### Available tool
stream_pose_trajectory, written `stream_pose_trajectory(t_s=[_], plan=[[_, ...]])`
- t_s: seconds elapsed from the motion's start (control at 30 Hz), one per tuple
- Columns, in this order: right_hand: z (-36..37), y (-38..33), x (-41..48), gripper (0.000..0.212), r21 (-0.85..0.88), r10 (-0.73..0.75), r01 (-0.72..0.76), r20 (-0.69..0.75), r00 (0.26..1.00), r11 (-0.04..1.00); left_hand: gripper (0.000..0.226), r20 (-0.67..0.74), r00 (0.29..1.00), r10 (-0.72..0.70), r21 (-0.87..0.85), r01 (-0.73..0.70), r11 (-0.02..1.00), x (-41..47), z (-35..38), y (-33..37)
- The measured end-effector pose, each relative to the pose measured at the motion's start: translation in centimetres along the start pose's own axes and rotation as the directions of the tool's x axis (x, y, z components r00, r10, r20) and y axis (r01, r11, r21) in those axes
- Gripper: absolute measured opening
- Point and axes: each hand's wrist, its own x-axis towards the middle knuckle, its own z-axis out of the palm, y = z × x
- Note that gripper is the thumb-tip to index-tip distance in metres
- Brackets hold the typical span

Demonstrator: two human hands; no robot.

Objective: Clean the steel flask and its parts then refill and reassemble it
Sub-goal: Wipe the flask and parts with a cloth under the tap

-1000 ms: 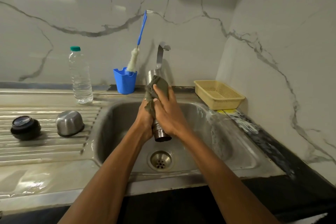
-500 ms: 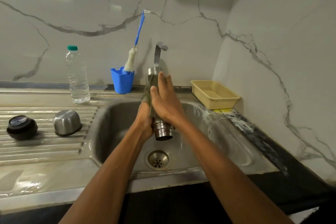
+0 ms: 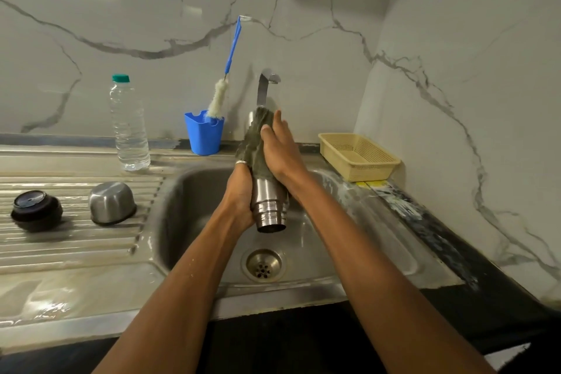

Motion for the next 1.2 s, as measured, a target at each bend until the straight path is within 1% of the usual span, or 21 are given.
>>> stream_pose_trajectory(t_s=[0.03,0.1,0.17,0.2,0.27,0.33,0.4,0.47,0.53,0.6,0.67,0.77,0.87,0.93,0.97,1.07,1.13,1.2], plan=[[0.6,0.5,-1.5,0.062,0.0,-0.012,0.012,0.019,1.0,1.0,0.053,-0.01,1.0,0.021,-0.067,-0.022,0.997,0.1,-0.3,0.1],[1.7,1.5,-4.6,0.059,-0.119,-0.087,0.094,0.063,0.994,0.988,0.056,-0.036,0.998,0.06,-0.18,-0.065,0.981,0.4,-0.8,0.5],[1.9,1.9,-6.7,0.057,-0.279,-0.182,0.198,0.084,0.98,0.94,0.052,-0.074,0.994,0.086,-0.159,-0.097,0.983,0.5,-0.6,0.7],[1.7,2.0,-6.7,0.057,-0.322,-0.219,0.235,0.085,0.972,0.917,0.047,-0.088,0.992,0.093,-0.143,-0.105,0.984,0.4,-0.4,0.7],[1.2,1.7,-5.8,0.055,-0.35,-0.231,0.246,0.084,0.969,0.904,0.04,-0.039,0.997,0.068,-0.152,-0.073,0.986,-0.1,0.1,0.4],[0.6,0.8,-3.8,0.054,-0.358,-0.222,0.24,0.09,0.971,0.903,0.037,0.051,0.999,0.009,-0.191,0.001,0.982,-0.3,0.2,0.2],[0.1,-0.2,-1.2,0.054,-0.344,-0.225,0.246,0.1,0.969,0.906,0.041,0.097,0.995,0.011,-0.195,0.008,0.981,-0.6,0.2,0.4],[-0.5,-1.5,0.8,0.055,-0.279,-0.183,0.203,0.096,0.978,0.939,0.047,0.075,0.997,-0.001,-0.153,0.012,0.988,-0.4,0.2,0.5],[-1.2,-2.4,1.9,0.057,-0.184,-0.117,0.131,0.085,0.989,0.974,0.048,0.033,0.999,-0.021,-0.124,0.025,0.992,-0.6,0.5,0.6],[-1.5,-2.3,1.9,0.058,-0.107,-0.068,0.075,0.068,0.995,0.991,0.049,-0.009,1.0,-0.028,-0.114,0.026,0.993,-0.5,0.4,0.6],[-1.2,-1.5,0.9,0.06,-0.081,-0.041,0.044,0.044,0.998,0.996,0.048,-0.013,1.0,-0.027,-0.093,0.025,0.995,-0.5,0.1,0.5],[-0.3,0.7,-1.4,0.062,-0.101,-0.006,0.01,0.04,0.999,0.995,0.045,0.019,0.998,-0.063,-0.034,0.063,0.997,-1.0,0.0,0.3],[0.7,2.7,-4.8,0.063,-0.156,-0.014,0.026,0.074,0.997,0.987,0.053,0.082,0.995,-0.06,0.023,0.058,0.998,-1.0,0.0,0.3],[1.0,3.5,-6.4,0.064,-0.188,-0.04,0.063,0.122,0.992,0.98,0.057,0.101,0.994,-0.037,0.008,0.036,0.999,-0.7,0.0,0.3],[1.1,3.7,-6.7,0.064,-0.209,-0.058,0.086,0.137,0.989,0.974,0.054,0.109,0.994,-0.033,-0.026,0.036,0.999,-0.5,0.0,0.3],[0.7,2.9,-5.0,0.062,-0.25,-0.122,0.147,0.112,0.986,0.957,0.053,0.143,0.988,-0.057,-0.107,0.073,0.992,-0.7,0.0,0.4],[0.3,1.3,-2.2,0.061,-0.241,-0.125,0.14,0.076,0.989,0.96,0.057,0.185,0.978,-0.091,-0.151,0.12,0.981,-1.1,0.3,0.5],[-0.3,-0.4,0.5,0.061,-0.245,-0.098,0.109,0.055,0.994,0.963,0.059,0.167,0.983,-0.078,-0.145,0.103,0.984,-1.1,0.5,0.6]])
